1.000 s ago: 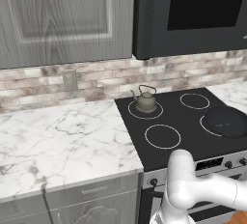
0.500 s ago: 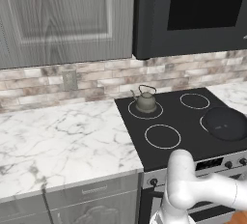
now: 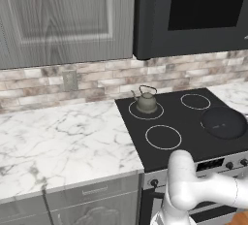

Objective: Pick the pan from the cabinet and place it on the stove. Then turn on the stove burner for the pan.

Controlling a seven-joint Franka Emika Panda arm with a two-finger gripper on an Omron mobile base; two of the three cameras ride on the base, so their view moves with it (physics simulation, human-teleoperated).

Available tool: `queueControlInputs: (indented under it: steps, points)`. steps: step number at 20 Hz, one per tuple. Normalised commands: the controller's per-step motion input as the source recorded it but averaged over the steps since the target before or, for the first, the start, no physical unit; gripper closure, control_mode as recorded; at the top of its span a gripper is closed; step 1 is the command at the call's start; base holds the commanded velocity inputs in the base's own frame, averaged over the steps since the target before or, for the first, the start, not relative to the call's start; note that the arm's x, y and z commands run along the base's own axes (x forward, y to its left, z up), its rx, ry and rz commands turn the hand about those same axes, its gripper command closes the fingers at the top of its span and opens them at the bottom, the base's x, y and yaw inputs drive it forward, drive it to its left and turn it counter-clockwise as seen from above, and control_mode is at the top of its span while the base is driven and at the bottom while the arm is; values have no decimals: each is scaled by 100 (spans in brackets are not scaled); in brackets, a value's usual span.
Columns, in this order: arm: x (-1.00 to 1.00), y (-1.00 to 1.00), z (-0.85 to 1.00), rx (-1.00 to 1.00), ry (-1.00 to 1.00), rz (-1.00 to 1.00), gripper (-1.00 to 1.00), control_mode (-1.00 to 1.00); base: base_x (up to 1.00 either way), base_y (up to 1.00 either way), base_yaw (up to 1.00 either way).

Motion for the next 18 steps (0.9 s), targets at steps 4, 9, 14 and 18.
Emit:
queueControlInputs:
  steps: [4, 9, 14, 18]
  points:
    - [11, 0, -20, -3, 0, -3, 100, -100, 0, 0, 0]
    - [13, 0, -20, -3, 0, -3, 100, -100, 0, 0, 0]
    - [15, 0, -20, -2, 0, -4, 100, -100, 0, 0, 0]
    - [18, 0, -24, -2, 0, -3, 100, -100, 0, 0, 0]
